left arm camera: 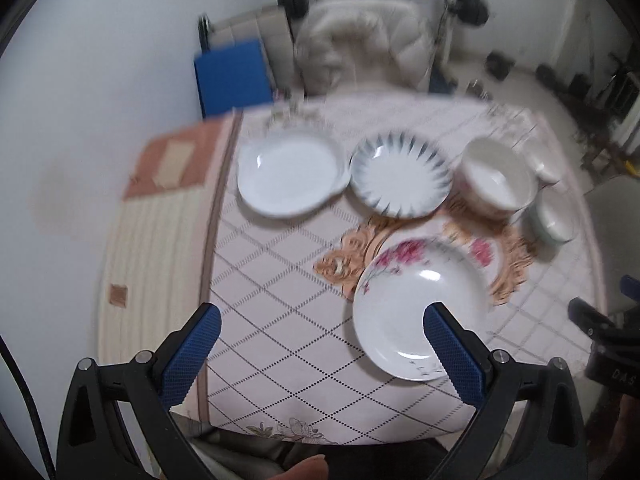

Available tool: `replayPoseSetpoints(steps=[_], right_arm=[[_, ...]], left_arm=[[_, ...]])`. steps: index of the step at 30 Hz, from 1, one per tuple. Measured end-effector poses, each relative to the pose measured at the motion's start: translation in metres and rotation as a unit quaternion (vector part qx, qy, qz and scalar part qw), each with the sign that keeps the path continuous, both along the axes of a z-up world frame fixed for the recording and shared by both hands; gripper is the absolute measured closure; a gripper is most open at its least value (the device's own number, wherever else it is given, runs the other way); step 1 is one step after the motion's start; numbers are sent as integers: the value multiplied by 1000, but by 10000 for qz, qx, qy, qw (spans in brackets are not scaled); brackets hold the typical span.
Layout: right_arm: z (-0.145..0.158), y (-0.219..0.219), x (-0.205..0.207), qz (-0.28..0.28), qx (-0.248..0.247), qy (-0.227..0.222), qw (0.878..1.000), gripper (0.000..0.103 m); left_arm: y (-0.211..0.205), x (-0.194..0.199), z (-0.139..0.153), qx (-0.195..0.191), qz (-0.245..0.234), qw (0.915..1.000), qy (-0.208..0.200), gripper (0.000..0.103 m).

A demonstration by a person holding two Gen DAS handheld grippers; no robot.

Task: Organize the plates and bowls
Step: 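Grasp the pink-floral plate rim with the left tool while the right tool grasps it too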

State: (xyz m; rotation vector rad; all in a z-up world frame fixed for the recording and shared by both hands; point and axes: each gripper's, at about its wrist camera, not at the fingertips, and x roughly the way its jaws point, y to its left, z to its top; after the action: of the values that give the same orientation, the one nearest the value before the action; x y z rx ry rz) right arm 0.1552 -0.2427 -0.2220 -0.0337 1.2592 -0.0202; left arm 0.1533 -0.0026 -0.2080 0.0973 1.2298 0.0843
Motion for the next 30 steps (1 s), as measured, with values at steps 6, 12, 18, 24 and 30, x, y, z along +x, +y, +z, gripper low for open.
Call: replayPoseSetpoints(steps=[6, 12, 18, 24, 30], right_arm=[[-93, -10, 44, -175, 187, 670, 9974, 0], [-150, -6, 66, -166, 507, 1184, 9915, 0], [-202, -13, 77, -321, 1565, 1772, 9711, 19], [-218, -11, 77, -170, 1930, 1940, 9617, 51], [-216, 0, 74, 13, 1977, 1985, 9599, 86]], left_arm=[[-8, 36, -75, 38, -62, 9979, 637, 0], [-1, 67, -143, -290, 30, 9898, 1398, 0], [19, 76, -190, -1070, 446, 9731, 1989, 20], [22, 74, -209, -1587, 407, 9613, 2213, 57], [5, 71, -203, -1526, 124, 9650, 2128, 74]])
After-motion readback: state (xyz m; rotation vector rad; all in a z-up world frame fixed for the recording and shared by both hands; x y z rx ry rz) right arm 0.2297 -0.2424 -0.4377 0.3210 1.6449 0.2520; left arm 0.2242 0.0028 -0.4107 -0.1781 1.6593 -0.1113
